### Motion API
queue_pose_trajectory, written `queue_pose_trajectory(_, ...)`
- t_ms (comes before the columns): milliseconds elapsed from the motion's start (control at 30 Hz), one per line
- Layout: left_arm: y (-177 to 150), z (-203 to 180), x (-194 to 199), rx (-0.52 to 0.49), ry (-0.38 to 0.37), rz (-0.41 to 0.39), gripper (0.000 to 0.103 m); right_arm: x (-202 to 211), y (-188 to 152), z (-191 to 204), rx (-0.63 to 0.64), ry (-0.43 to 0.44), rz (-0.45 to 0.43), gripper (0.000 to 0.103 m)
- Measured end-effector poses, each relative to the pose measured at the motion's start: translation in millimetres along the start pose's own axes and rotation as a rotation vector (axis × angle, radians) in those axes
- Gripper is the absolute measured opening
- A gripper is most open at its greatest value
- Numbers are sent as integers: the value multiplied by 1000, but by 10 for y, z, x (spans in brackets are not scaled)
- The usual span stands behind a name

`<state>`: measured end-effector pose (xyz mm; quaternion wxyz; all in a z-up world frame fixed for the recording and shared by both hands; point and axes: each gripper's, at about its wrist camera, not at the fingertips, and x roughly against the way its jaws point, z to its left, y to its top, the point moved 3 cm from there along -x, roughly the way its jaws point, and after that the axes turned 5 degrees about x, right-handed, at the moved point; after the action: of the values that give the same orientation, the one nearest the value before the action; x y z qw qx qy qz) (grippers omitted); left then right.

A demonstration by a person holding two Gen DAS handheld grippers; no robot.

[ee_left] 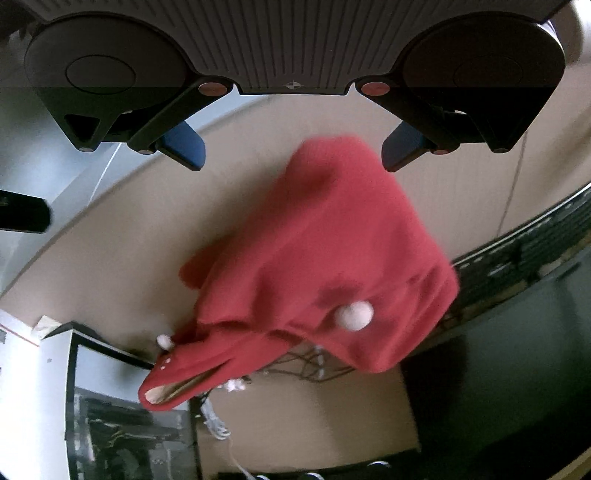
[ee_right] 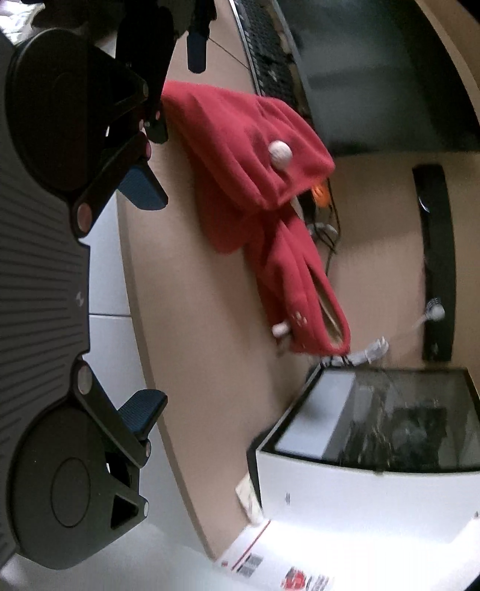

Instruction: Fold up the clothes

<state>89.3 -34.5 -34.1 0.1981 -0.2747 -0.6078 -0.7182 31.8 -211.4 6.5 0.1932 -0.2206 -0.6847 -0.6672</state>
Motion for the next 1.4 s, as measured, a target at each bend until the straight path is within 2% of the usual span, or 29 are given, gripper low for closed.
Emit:
queue_pose_trajectory(167, 121, -43, -217, -57, -39, -28, 103, 124, 12, -80, -25, -54, 5, 103)
queue_pose_trajectory(267, 184, -36, -351, -83, -21, -38, 103, 71, 70, -148, -26, -63, 13, 103)
queue_pose_trajectory(433, 330, 208, -481, -22, 64, -70, 103, -300, 357, -153, -3, 7, 15, 103)
queue_pose_trajectory(567, 509, 561, -442, 84, 152, -137, 103, -752, 689, 45, 64, 134, -2, 103)
queue_pose_trajectory(633, 598, 779, -374, 137, 272, -198, 103, -955, 863, 183, 106, 207, 1, 103)
queue_pose_trajectory(700, 675, 1140, -280, 250, 446, -231, 103, -1127, 1000, 316, 154, 272, -10, 103)
queue_pose_trajectory(767, 646, 1617, -185, 408, 579, -211, 103, -1295, 1133, 448, 202, 337, -21, 103)
queue_pose_trajectory(867, 435, 2234, -13, 553, 816, -144, 103, -1512, 1246, 593, 234, 422, -12, 103)
queue_pose_trajectory(933, 241, 2523, 161, 654, 892, -92, 103, -1657, 1293, 684, 260, 463, -5, 103)
queue_pose_trajectory(967, 151, 2613, 271, 703, 906, -78, 103, -1733, 1314, 726, 272, 481, 0, 103)
queue_pose_trajectory(1033, 68, 2635, 440, 767, 851, -75, 103, -1890, 1343, 813, 297, 488, 16, 103)
queue_pose_trajectory(1100, 67, 2560, 549, 802, 757, -85, 103, -2078, 1332, 887, 330, 483, 60, 103)
queue_pose_trajectory(1133, 114, 2463, 560, 794, 687, -91, 103, -2173, 1325, 924, 347, 481, 83, 103)
queue_pose_trajectory(1267, 381, 1964, 538, 712, 366, -113, 103, -2523, 1302, 1098, 405, 498, 179, 103)
queue_pose_trajectory(1333, 475, 1684, 527, 636, 290, -104, 103, -2568, 1298, 1257, 464, 504, 192, 103)
queue_pose_trajectory(1400, 510, 1501, 559, 573, 275, -96, 103, -2552, 1308, 1483, 524, 511, 169, 103)
